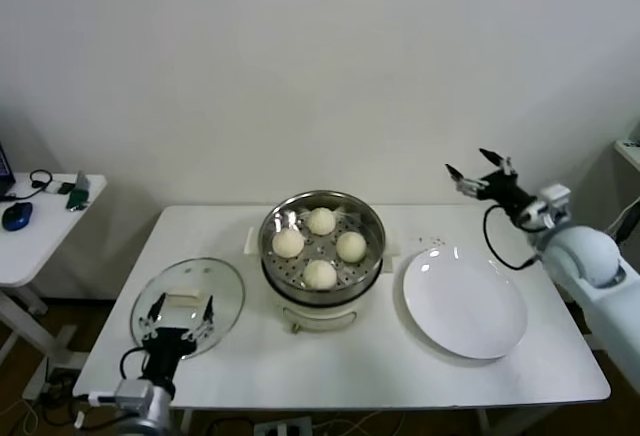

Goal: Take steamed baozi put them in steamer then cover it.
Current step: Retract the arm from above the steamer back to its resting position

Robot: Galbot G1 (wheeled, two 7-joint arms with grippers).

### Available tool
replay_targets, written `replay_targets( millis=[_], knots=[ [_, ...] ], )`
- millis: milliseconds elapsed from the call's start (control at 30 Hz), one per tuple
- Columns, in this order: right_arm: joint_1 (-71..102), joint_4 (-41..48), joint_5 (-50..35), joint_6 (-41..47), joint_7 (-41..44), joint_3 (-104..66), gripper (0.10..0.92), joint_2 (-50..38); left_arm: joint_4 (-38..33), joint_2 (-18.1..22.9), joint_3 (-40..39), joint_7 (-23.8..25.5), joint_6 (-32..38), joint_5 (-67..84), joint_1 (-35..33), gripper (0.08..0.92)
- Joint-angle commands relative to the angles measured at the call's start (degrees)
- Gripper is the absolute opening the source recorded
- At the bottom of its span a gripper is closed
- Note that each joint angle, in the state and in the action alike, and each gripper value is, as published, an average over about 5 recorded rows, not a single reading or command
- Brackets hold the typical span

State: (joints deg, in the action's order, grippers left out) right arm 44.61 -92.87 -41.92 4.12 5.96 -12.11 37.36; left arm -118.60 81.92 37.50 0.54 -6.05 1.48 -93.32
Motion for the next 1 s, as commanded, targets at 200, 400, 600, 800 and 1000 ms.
replay_targets(
  millis=[200, 400, 600, 800, 1000],
  knots=[
    [41.3, -2.0, 13.2, -23.5, 3.3, -25.9, 0.823, 21.3, 4.0, -4.2, 0.5, -9.9, 8.0, -29.3, 0.2, 0.823],
    [44.7, -0.6, 17.0, -28.2, 2.4, -24.0, 0.823, 26.9, 10.5, -7.0, 0.9, -19.5, 11.0, -59.2, -0.5, 0.823],
    [45.9, 1.0, 18.8, -29.4, 1.3, -22.6, 0.823, 29.9, 20.8, -7.8, -0.6, -23.0, 11.0, -73.3, 2.7, 0.823],
    [46.9, -0.5, 19.3, -29.2, 0.5, -22.1, 0.823, 30.9, 29.5, -9.3, -1.6, -21.4, 11.3, -77.6, 8.4, 0.823],
    [48.2, -1.7, 19.3, -29.5, 0.3, -22.5, 0.823, 31.9, 33.7, -10.3, -1.9, -19.6, 10.1, -77.4, 13.6, 0.823]
  ],
)
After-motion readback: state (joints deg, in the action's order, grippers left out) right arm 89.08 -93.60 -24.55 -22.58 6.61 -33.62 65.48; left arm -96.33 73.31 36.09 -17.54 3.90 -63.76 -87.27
